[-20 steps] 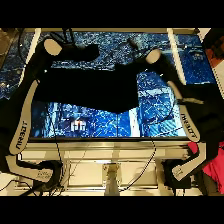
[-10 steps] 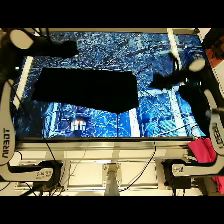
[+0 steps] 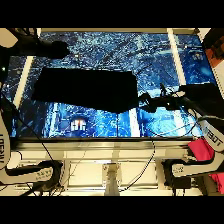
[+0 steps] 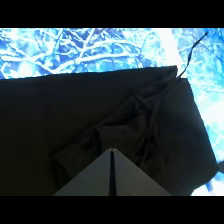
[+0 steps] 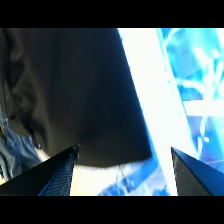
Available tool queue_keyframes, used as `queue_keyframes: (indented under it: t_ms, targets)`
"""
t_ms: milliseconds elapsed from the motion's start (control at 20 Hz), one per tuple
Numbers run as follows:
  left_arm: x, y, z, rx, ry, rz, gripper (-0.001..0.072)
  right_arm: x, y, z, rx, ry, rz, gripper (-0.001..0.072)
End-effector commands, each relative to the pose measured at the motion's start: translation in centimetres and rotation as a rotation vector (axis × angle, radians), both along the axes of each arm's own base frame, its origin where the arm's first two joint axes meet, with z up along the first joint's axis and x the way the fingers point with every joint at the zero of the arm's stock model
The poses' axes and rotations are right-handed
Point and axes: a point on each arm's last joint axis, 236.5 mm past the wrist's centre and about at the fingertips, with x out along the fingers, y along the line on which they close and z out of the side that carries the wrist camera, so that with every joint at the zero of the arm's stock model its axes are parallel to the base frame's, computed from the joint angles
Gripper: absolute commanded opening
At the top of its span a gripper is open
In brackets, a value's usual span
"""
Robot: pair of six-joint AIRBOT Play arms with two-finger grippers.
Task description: Fold the clothes and pants, and hang the long-sleeved shirts on hangers.
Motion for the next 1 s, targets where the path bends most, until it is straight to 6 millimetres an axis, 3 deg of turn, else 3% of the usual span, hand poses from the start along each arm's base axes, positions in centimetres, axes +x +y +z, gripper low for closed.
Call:
queue_keyframes:
  t_ms: [0,50,100,150,200,350,450,600,800,950]
  targets:
    - [-0.4,0.0,-0.2,0.004,0.015,-0.009,0.0004,2.0,2.3,-1.2,0.007,0.001,0.015,0.0610]
    - [-0.4,0.0,-0.2,0.005,0.016,-0.009,0.0004,2.6,2.8,-1.0,0.011,0.002,0.013,0.0521]
    - [-0.4,0.0,-0.2,0.005,0.016,-0.009,0.0004,3.2,2.9,-0.6,0.012,-0.008,0.004,0.0378]
    - [-0.4,0.0,-0.3,0.005,0.016,-0.009,0.0004,3.8,2.8,-0.1,0.010,-0.026,-0.003,0.0152]
    - [-0.3,0.0,-0.4,0.005,0.019,-0.009,0.0004,4.4,2.2,0.4,0.012,-0.027,-0.035,0.0015]
    - [-0.1,-0.1,-2.5,0.010,0.079,-0.017,0.0003,4.6,-0.5,1.6,-0.036,-0.046,-0.052,0.0015]
    - [-0.5,-0.6,-5.8,0.031,0.181,-0.048,0.0003,3.6,-3.9,2.7,-0.121,-0.045,-0.043,0.0014]
    - [-0.7,-3.0,-10.6,0.038,0.306,-0.092,0.0002,2.4,-10.3,6.4,-0.222,-0.083,-0.079,0.0014]
    - [-2.6,-9.5,-16.5,0.067,0.433,-0.208,0.0002,-0.1,-17.9,11.1,-0.280,-0.122,-0.194,0.0014]
    - [-5.3,-16.3,-20.3,0.089,0.485,-0.298,0.0002,-2.2,-20.6,13.1,-0.286,-0.133,-0.198,0.0013]
